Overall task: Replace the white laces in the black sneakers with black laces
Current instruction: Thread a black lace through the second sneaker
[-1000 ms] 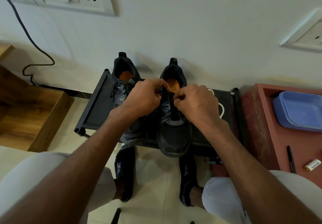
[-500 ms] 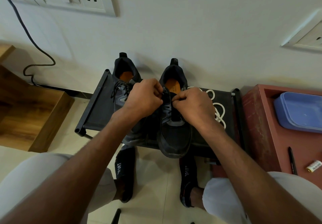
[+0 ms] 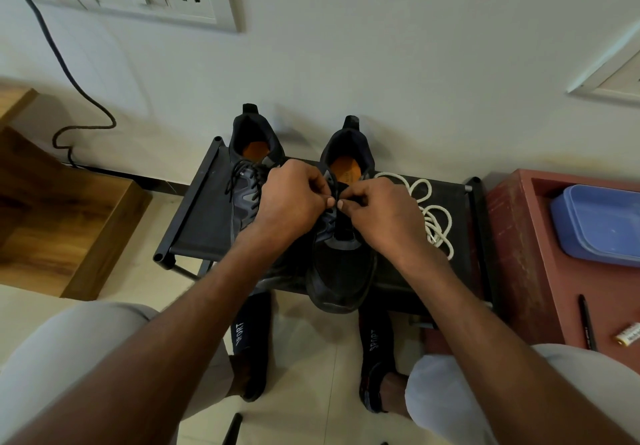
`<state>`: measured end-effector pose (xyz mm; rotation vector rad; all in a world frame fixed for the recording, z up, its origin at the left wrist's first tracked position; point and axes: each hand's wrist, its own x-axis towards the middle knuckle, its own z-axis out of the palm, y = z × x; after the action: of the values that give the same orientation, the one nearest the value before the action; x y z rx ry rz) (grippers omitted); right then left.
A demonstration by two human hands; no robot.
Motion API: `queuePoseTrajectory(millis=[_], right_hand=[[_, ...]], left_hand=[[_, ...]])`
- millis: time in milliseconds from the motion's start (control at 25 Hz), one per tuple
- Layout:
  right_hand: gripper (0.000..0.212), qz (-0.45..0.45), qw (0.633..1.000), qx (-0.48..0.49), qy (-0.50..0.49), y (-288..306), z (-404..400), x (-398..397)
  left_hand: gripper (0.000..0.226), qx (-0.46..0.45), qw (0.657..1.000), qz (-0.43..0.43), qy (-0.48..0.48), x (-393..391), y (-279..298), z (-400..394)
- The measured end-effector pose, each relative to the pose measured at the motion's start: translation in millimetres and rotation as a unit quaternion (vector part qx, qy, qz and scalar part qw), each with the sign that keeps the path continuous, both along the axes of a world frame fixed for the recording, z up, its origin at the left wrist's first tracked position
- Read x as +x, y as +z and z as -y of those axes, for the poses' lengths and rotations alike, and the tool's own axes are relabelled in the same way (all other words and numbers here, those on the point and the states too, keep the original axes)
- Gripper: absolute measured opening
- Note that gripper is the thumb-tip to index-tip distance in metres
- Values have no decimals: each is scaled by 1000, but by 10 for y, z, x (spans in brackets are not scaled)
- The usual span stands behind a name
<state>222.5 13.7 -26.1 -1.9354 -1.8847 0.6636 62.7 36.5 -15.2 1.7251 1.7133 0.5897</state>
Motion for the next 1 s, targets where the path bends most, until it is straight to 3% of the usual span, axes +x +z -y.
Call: queuePoseTrajectory(millis=[240,280,360,440,520,560,600,680,720,760,800,880,920,960,1000], right_hand=[[24,-64,992,-102,37,133,-68,35],[27,-39,993,-101,44,152,-54,36],[48,95,992,-66,56,161,-13,35],[71,189,978,-54,65,174,11,31],[84,183,978,-70,74,179,-13,46],[87,169,979,-77,79,164,-30,60],[88,152,981,-82,85,148,-41,69],[88,124,985,-86,87,117,-49,73],[86,118,986,-83,86,108,-48,74],[85,118,986,-80,85,103,-48,76],[84,119,986,-79,87,99,-53,83],[84,119,985,-82,93,99,-64,93],[84,116,985,-84,96,90,-68,104],[85,111,985,-86,96,75,-72,118],[87,104,986,-89,96,67,-76,131]], left_hand=[[14,-27,1000,-2,-9,53,-18,3],[12,-25,1000,-7,-16,62,-6,14],[11,-8,1000,2,-29,75,89,10],[14,-1,988,151,-22,48,336,-29],[14,-8,925,379,-5,-55,587,-102],[13,-6,905,426,8,-103,653,-130],[7,6,922,386,24,-139,658,-154],[20,22,995,101,8,-141,502,-150],[30,12,998,-45,-39,-115,371,-140],[33,-1,986,-138,-92,-79,247,-119],[33,-13,977,-174,-124,-52,144,-108],[28,-11,977,-168,-135,-59,79,-126],[25,-5,985,-123,-123,-65,114,-151],[22,-2,995,-15,-99,-66,187,-166],[20,-8,983,165,-74,-67,294,-171]])
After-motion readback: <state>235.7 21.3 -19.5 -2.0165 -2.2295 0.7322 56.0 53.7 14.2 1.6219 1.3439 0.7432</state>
